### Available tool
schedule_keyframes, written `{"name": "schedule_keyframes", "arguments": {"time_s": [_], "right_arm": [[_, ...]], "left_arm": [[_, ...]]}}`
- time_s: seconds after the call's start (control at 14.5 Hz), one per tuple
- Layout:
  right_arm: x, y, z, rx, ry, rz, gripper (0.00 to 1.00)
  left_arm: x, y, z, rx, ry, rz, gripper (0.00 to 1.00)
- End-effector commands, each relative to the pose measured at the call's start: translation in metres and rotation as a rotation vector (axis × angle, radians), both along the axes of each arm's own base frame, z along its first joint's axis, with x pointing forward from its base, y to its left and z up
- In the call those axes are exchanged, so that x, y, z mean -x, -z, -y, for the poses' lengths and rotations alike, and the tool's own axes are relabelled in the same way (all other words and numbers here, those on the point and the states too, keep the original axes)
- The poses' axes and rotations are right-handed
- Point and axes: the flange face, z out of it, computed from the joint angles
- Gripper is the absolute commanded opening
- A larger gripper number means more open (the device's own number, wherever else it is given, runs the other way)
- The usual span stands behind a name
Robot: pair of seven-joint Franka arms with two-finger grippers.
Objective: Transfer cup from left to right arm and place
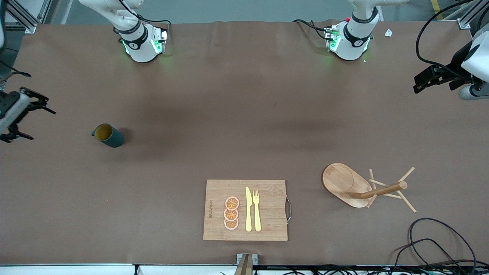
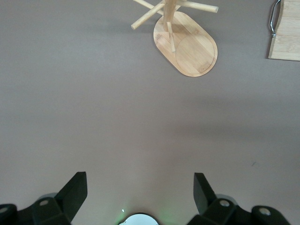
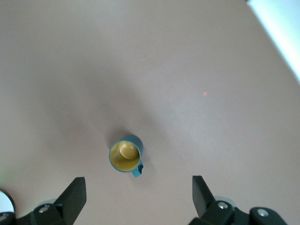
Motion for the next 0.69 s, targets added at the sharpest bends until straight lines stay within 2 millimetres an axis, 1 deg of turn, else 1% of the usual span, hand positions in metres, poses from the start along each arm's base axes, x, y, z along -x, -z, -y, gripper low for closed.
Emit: {"name": "schedule_keyframes", "arguments": {"time_s": [0.0, 0.21, 0.28, 0.35, 0.48, 0.55, 0.62], "right_arm": [[-0.002, -0.012, -0.003, 0.015, 0.145, -0.008, 1.00], [-0.003, -0.016, -0.012, 0.008, 0.345, -0.022, 1.00], [0.000, -0.019, -0.017, 0.005, 0.420, -0.037, 1.00], [0.003, -0.024, -0.018, 0.005, 0.482, -0.053, 1.00], [0.008, -0.051, -0.012, 0.008, 0.596, -0.059, 1.00], [0.012, -0.060, -0.004, 0.030, 0.644, -0.067, 1.00], [0.017, -0.060, 0.002, 0.064, 0.686, -0.084, 1.00]], "left_arm": [[0.000, -0.006, -0.001, -0.001, 0.014, 0.001, 1.00], [0.000, -0.005, -0.001, -0.001, 0.014, -0.001, 1.00], [0.000, -0.005, -0.001, -0.001, 0.016, -0.001, 1.00], [0.000, -0.006, -0.001, 0.001, 0.014, 0.000, 1.00], [0.000, -0.006, -0.001, 0.001, 0.014, 0.000, 1.00], [0.000, -0.006, -0.001, 0.001, 0.014, 0.000, 1.00], [0.000, -0.005, -0.001, 0.002, 0.015, 0.000, 1.00]]}}
